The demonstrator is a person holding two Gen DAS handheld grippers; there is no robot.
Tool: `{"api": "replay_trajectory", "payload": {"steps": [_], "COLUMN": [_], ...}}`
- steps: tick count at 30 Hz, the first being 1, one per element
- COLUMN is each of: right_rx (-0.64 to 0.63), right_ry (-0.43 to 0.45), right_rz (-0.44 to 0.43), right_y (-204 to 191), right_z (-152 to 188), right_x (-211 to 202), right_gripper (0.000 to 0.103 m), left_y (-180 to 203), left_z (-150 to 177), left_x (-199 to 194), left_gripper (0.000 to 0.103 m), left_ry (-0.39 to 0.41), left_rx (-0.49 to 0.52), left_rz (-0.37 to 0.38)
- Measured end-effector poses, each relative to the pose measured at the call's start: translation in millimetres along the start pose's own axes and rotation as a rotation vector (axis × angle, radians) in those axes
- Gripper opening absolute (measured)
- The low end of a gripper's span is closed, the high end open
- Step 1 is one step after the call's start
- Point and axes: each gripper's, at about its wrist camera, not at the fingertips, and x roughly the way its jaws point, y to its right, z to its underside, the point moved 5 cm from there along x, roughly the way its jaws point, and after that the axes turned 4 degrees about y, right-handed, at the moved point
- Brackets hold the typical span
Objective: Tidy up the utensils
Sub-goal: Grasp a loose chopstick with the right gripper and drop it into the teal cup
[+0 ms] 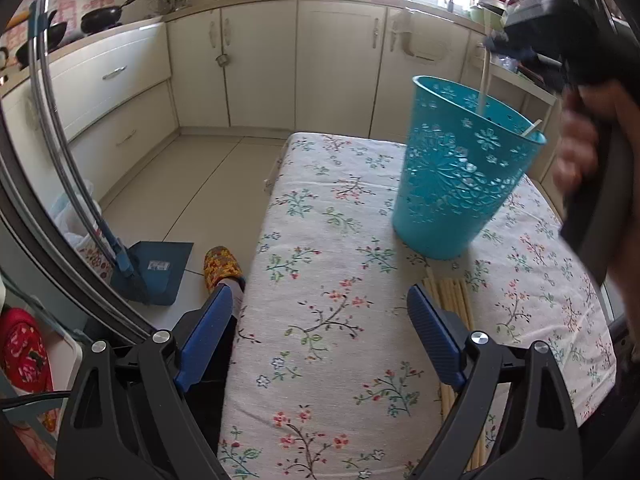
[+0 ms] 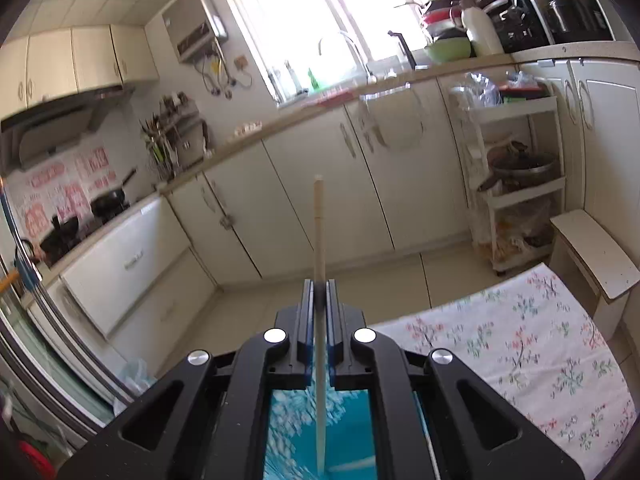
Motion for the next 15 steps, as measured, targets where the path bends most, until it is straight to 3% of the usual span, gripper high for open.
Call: {"api": "replay_trajectory", "payload": {"steps": [7,15], "right_rx": [-0.075,-0.235], "right_ry": [-0.044,-0.094], "right_rz": [-0.028,-0.029], "right_y": [-0.5,-19.8], "right_z": [26.2,61.2], "right_x": [-29.8,-77.1], "right_gripper": [0.008,0.022], "left_y": [-9.2,-6.5], "left_z": [2.3,6.8], "left_x": [1.0,-3.1], "left_gripper": [0.085,0.086], "left_ry": [-0.012,-0.028], "left_rx": [-0.034,-0.042], "left_rz": [-0.006,0.003]}}
